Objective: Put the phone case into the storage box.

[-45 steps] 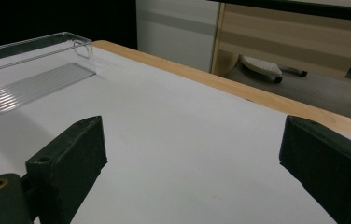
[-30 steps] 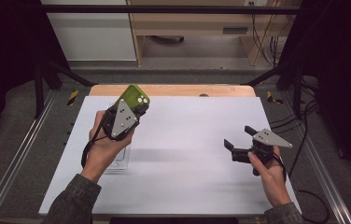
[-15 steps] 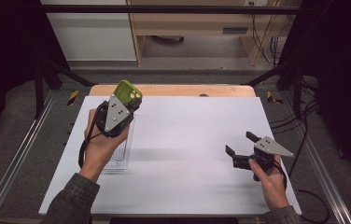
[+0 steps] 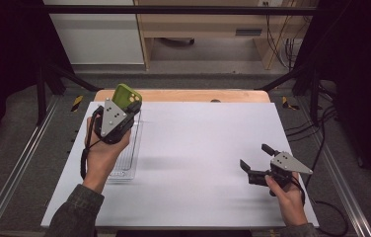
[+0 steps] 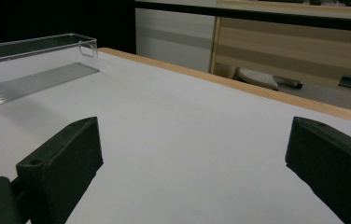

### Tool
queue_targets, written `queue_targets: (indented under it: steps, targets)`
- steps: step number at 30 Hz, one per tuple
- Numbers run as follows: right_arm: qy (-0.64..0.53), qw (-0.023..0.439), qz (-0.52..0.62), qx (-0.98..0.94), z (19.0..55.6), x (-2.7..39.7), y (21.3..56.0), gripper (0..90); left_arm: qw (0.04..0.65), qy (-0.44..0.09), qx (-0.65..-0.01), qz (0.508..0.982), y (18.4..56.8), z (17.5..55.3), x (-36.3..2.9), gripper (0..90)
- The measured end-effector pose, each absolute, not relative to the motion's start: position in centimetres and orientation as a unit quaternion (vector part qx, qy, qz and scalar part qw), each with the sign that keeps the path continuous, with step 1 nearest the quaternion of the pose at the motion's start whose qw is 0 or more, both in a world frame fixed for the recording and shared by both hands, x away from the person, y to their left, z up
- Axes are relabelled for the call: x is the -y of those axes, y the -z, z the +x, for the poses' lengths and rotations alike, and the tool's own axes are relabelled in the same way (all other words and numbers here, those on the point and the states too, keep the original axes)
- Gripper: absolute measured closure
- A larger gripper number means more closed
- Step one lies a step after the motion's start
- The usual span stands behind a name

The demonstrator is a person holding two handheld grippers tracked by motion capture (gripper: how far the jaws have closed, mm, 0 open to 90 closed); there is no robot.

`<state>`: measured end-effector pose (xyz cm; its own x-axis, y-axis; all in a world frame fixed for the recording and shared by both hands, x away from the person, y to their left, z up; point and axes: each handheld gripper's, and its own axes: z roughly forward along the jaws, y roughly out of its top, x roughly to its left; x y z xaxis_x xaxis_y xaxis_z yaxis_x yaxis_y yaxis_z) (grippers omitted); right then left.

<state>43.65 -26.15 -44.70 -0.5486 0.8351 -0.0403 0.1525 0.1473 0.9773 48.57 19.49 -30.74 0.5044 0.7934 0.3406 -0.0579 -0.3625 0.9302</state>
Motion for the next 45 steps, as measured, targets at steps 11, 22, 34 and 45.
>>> queue_targets:
  steps: [11,22,34,45]
  targets:
    - [-0.556,0.315,0.338,-0.691,42.6,25.8,44.7,3.9,0.512,-0.417,-0.286,0.694,30.6,49.0,-20.1,87.3]
    - [-0.557,0.314,0.345,-0.687,41.8,26.2,45.7,3.9,0.525,-0.407,-0.322,0.675,31.2,50.0,-20.5,87.4]
    - [-0.562,0.312,0.333,-0.689,41.2,25.4,45.9,3.8,0.552,-0.385,-0.381,0.634,32.0,51.6,-21.6,87.4]
    - [-0.562,0.310,0.326,-0.694,41.0,25.0,46.1,3.9,0.560,-0.377,-0.393,0.625,32.5,52.9,-21.5,87.3]
